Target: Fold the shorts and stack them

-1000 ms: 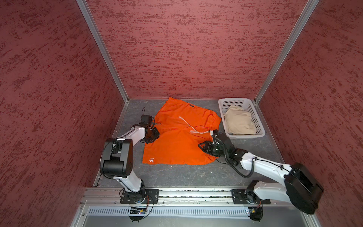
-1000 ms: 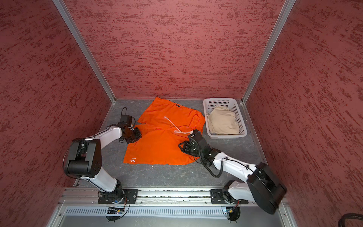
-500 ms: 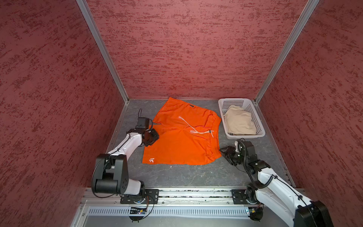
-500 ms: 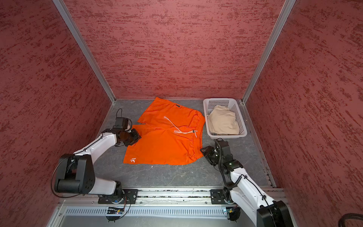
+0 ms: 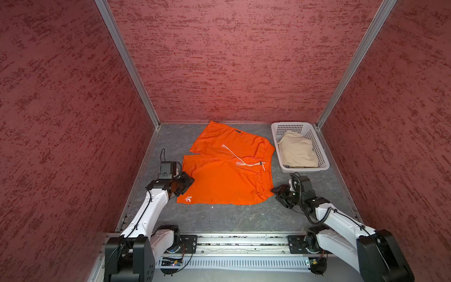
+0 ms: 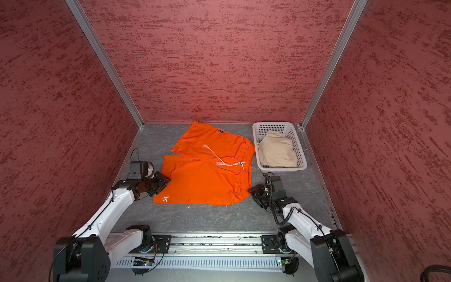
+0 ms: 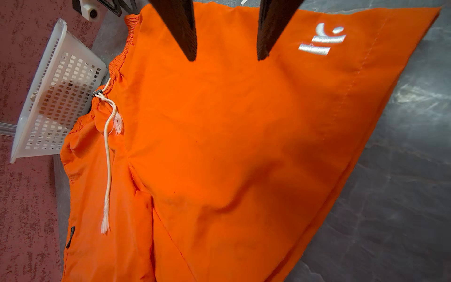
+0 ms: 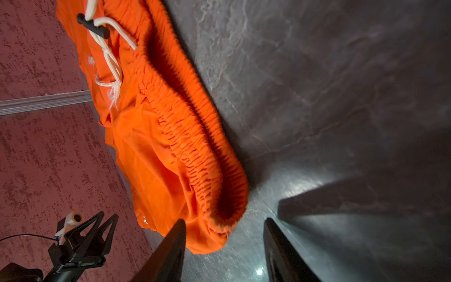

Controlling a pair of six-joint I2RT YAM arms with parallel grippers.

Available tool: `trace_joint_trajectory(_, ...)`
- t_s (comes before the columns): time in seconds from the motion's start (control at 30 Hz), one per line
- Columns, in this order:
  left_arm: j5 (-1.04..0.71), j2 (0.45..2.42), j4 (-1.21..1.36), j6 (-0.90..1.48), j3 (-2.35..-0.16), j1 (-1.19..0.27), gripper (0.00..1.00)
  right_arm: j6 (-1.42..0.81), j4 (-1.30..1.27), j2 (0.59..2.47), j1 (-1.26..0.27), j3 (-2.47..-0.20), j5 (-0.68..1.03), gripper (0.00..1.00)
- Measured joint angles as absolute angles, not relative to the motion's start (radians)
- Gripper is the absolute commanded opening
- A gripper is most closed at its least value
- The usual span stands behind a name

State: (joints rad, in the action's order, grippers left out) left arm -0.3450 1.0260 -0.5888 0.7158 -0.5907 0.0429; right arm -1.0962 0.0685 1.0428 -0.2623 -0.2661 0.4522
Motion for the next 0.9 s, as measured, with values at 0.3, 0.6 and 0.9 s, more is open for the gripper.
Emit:
trace_joint_trajectory(0.3,-0.439,0.948,-0.599,0.729,-0.539,0.149,0.46,-1.101,-0.023,1.119,-0.263,-0.266,0.469,0.47)
trace_joint_trajectory(0.6,-0.472,0.907,-0.616,0.782,-0.474,0.168,0.46,-1.105,-0.146,1.239,-0.262,-0.266,0.501,0.23)
trace_joint_trajectory(0.9,-0.377,0.775,-0.759,0.902,-0.482,0.172,0.48,-1.11,-0.162,1.274,-0.262,-0.266,0.501,0.06)
